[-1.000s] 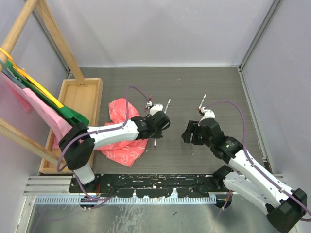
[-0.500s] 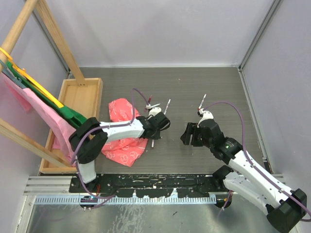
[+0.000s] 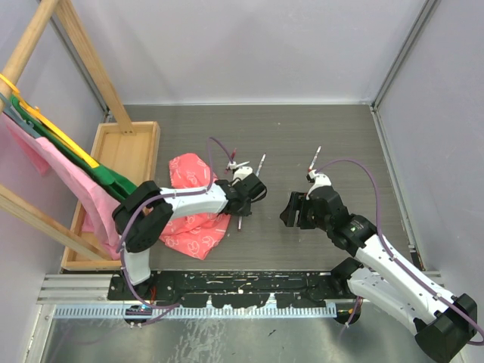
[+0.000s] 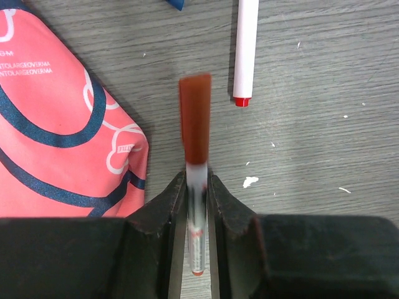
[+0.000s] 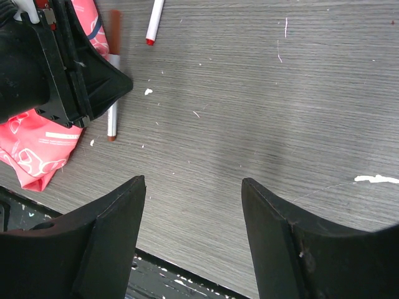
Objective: Insert the pens into the pen caps
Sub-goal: Place the pen at the center of the board, then pick up the pen from the center of the board.
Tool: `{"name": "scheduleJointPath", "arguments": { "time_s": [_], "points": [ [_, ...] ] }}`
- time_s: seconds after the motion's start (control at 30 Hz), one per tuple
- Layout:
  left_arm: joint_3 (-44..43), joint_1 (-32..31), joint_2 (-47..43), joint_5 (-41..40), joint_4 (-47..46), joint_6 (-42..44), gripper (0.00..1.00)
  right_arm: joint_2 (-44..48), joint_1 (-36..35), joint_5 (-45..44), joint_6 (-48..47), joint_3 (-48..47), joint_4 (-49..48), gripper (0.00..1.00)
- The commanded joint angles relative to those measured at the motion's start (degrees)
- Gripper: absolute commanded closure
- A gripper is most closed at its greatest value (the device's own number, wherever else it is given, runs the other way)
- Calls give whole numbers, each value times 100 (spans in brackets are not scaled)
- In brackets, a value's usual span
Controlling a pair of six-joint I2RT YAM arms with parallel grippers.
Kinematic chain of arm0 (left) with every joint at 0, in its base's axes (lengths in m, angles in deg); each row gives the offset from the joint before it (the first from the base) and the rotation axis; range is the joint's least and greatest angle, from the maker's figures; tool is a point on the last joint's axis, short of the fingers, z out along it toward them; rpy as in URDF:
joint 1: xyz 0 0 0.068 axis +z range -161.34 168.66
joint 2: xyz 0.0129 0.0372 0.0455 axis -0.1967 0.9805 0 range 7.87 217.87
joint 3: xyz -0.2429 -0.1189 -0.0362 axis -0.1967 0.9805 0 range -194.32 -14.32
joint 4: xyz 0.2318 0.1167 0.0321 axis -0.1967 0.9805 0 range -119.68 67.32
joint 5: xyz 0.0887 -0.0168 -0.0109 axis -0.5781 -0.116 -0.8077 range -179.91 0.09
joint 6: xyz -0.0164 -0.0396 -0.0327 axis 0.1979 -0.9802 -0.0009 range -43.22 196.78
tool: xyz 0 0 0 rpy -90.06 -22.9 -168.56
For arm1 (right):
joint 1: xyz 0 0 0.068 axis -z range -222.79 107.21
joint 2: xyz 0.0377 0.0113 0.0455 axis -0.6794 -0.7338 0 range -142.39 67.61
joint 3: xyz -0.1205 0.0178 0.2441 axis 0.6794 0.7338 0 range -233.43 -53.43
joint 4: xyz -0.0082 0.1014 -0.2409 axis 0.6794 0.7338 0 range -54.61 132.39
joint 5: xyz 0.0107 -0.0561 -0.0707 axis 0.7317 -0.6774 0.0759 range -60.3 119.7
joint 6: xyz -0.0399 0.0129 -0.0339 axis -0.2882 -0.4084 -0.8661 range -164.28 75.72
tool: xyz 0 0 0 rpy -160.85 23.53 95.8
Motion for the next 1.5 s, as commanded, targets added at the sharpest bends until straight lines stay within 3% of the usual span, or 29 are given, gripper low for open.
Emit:
{"name": "scheduleJointPath", "arguments": {
  "time_s": [0.0,0.4,0.8,1.13,1.47],
  "points": [
    [-35,50,-74,-56,-30,-45,79,62,25,77,-66,-135,-266,32],
    [-222,90,-443,-69,238,27,73,150,23,65,-99,-245,-239,32],
    [-265,144,-1511,195,344,567,71,-57,22,-354,-69,-550,-140,32],
    [530,935,-2731,1480,-108,1731,71,-1062,21,-826,339,-1075,-336,32],
    [608,1409,-3702,1775,119,2850,70,-2869,21,-1254,541,-1879,-1051,33]
  ]
}}
